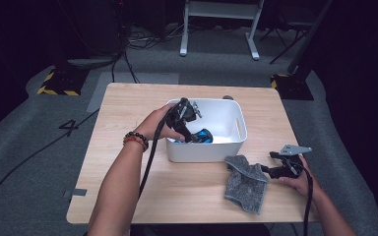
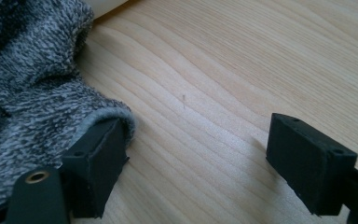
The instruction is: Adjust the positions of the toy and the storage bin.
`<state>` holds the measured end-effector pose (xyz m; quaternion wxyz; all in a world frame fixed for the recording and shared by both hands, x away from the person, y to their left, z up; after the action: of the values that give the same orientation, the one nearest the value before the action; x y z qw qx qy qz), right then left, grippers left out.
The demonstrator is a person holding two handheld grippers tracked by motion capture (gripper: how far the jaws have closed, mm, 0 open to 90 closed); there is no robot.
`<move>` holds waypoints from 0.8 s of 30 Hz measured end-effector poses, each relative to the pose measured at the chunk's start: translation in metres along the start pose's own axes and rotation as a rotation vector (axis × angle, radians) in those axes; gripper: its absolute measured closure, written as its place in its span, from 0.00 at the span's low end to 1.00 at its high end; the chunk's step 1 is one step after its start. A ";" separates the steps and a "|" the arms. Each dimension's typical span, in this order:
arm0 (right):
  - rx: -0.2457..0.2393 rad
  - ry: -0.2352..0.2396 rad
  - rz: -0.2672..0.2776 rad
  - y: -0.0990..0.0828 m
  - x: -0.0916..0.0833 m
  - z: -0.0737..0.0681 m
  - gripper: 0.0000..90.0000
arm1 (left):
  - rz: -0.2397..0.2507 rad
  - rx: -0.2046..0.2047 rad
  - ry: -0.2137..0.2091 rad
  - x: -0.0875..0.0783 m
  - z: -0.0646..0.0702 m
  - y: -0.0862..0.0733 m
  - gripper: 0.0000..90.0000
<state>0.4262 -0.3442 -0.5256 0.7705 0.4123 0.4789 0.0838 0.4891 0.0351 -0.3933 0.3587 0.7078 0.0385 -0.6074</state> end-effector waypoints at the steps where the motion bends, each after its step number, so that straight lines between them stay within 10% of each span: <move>1: 0.000 0.000 0.000 0.000 0.000 0.000 0.22 | 0.002 0.003 -0.001 -0.001 0.000 0.000 0.26; 24: -0.001 0.004 0.001 0.000 0.000 0.000 0.22 | 0.090 -0.003 0.013 -0.014 0.002 0.001 0.24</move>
<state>0.4265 -0.3443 -0.5256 0.7698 0.4119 0.4800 0.0853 0.4838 0.0389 -0.3805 0.3865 0.7123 0.0102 -0.5858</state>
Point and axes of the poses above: each handheld gripper's, and its own axes: x roughly forward along the jaws, y roughly out of its top, z roughly to its right, the point moved 3 cm from there along x, roughly forward along the jaws, and after that the axes turned 15 degrees about -x, right-handed, at the moved point
